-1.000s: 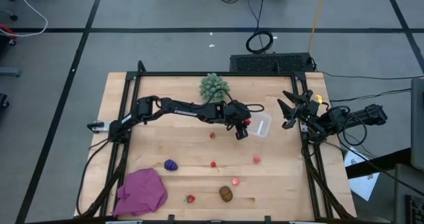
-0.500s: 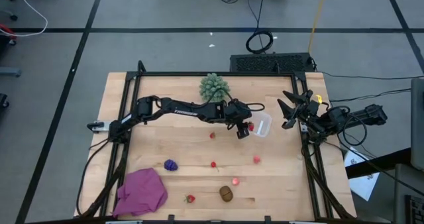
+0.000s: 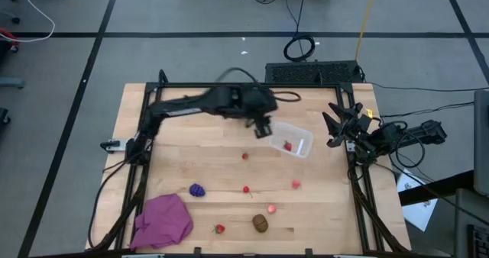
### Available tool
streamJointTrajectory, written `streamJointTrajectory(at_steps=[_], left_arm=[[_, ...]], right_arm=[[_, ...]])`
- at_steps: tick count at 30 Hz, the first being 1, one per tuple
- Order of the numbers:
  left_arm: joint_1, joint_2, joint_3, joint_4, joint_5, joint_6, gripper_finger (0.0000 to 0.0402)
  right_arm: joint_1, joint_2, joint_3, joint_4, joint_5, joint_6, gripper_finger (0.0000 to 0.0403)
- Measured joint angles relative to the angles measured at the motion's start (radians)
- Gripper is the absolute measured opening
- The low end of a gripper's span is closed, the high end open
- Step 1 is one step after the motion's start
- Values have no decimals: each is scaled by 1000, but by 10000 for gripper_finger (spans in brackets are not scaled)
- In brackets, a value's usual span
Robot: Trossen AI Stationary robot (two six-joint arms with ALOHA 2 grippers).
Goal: Pick and placing Produce into tupperware
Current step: Put the brown kiwi into the transparent bin
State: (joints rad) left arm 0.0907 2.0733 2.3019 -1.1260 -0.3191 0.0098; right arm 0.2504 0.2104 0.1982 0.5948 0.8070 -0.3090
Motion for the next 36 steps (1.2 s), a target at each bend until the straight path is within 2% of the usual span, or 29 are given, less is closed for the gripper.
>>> streamJointTrajectory(at_steps=[3,5,8,12,16,18,21,28,32,36], left_arm=[[-15,-84,1,-179,-80,-106,194],[-28,-137,1,-288,-98,-206,190],[-76,-193,1,-398,-114,-320,186],[-167,-223,-8,-449,-158,-387,184],[-248,-236,-8,-445,-216,-386,182],[-275,-238,-7,-445,-240,-387,182],[-296,-234,-7,-445,-251,-396,184],[-296,-236,-8,-445,-250,-402,184],[-296,-245,-8,-445,-250,-369,184],[-298,-285,-8,-445,-237,-351,184]], right_arm=[[0,1,0,14,-16,7,192],[0,1,0,18,-78,24,192],[0,4,0,26,-276,67,192],[0,48,0,49,-593,144,192],[0,170,9,113,-757,236,192],[2,254,58,109,-783,244,192],[22,388,212,13,-785,205,192],[124,744,695,-525,-781,93,192],[185,915,825,-687,-779,143,192],[252,1043,865,-794,-778,264,192]])
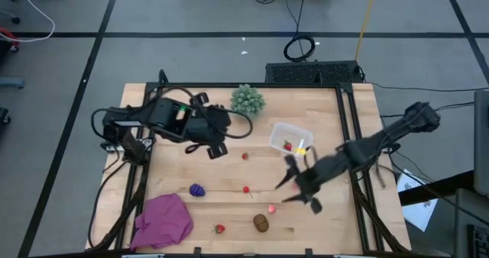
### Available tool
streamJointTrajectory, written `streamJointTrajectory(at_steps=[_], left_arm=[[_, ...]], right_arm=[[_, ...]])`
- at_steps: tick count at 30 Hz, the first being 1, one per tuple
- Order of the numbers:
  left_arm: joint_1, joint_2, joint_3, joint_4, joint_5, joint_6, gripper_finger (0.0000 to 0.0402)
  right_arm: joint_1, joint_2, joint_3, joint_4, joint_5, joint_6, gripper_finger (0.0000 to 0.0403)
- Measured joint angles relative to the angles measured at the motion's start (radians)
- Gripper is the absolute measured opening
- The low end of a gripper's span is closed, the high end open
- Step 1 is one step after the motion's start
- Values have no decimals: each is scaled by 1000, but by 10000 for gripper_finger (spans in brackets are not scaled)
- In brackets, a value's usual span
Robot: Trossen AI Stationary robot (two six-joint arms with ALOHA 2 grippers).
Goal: Pick and placing Produce into tupperware
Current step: Put the brown kiwi into the transparent bin
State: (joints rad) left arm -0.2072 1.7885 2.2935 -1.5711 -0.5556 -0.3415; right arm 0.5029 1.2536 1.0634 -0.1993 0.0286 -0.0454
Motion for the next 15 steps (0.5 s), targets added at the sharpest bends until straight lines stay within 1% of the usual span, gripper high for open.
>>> streamJointTrajectory(at_steps=[6,10,15], left_arm=[[-7,-54,0,-1,5,-63,184],[-34,-62,0,-1,5,-91,184],[-66,-45,1,0,4,-91,184]], right_arm=[[131,113,5,54,-4,190,192],[207,168,6,217,-4,308,192],[248,258,7,439,-4,452,192]])
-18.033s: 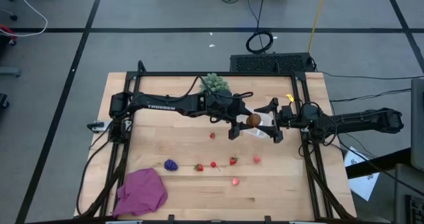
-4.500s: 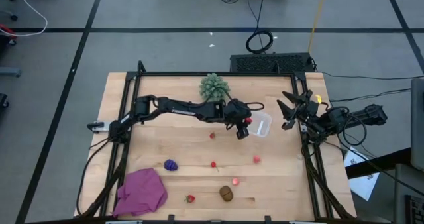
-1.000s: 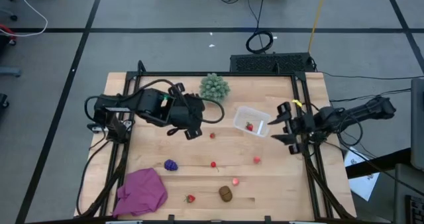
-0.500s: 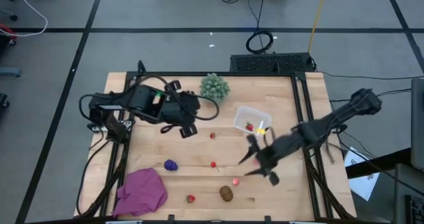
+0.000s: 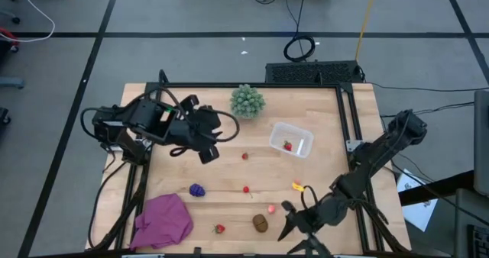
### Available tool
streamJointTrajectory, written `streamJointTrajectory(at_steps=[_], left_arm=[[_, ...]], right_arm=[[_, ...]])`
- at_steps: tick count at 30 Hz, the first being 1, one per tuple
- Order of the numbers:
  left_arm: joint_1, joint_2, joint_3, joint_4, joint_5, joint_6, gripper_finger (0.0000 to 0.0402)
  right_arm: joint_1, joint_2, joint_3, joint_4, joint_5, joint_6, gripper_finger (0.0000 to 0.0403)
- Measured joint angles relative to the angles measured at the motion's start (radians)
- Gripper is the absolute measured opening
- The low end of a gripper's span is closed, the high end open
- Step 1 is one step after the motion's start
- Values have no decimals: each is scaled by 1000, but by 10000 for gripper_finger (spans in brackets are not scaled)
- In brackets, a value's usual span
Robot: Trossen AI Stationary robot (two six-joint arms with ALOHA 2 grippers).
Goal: Pick and placing Produce into tupperware
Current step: Put the brown kiwi into the transparent bin
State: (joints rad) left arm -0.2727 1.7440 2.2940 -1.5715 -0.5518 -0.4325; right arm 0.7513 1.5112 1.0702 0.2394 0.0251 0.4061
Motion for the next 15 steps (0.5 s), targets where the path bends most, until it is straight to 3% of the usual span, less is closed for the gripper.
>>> streamJointTrajectory(at_steps=[5,10,13,15], left_arm=[[-18,14,-1,0,-13,10,184],[-17,22,-1,1,-20,40,184],[-17,18,-1,1,-20,89,184],[-15,18,-1,0,-20,130,184]], right_arm=[[-4,52,0,38,28,4,192],[-28,55,52,24,106,-174,192],[-50,47,182,-121,130,-276,192],[-55,54,298,-327,212,-290,192]])
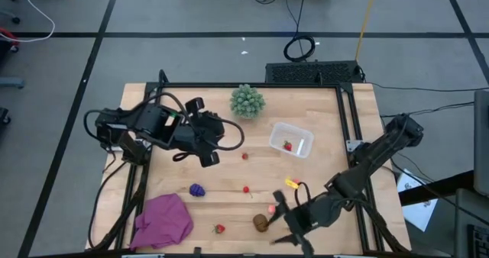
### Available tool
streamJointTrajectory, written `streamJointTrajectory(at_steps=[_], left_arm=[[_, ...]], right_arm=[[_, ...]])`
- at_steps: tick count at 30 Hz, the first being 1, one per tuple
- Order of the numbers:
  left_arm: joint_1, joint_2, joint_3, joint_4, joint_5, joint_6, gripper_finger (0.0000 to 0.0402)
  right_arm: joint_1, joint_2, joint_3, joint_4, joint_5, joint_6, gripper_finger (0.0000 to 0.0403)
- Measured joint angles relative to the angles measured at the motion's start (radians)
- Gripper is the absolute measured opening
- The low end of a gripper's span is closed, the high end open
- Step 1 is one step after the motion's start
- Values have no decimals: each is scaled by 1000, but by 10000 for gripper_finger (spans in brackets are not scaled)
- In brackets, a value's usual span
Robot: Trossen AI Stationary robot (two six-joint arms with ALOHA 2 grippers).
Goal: Pick and placing Produce into tupperware
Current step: Put the brown kiwi into the transparent bin
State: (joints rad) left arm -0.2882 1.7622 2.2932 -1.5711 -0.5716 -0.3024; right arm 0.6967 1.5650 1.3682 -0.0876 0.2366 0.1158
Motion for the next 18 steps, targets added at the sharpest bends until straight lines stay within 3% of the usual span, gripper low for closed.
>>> streamJointTrajectory(at_steps=[3,6,10,18], left_arm=[[2,-5,0,0,0,44,184],[8,-11,0,0,-3,68,184],[8,-8,0,0,-3,73,184],[8,-9,0,0,-3,86,184]], right_arm=[[-2,51,163,-265,163,57,192],[-3,124,265,-406,233,170,192],[-10,238,339,-485,220,352,190],[-48,365,390,-543,54,674,167]])
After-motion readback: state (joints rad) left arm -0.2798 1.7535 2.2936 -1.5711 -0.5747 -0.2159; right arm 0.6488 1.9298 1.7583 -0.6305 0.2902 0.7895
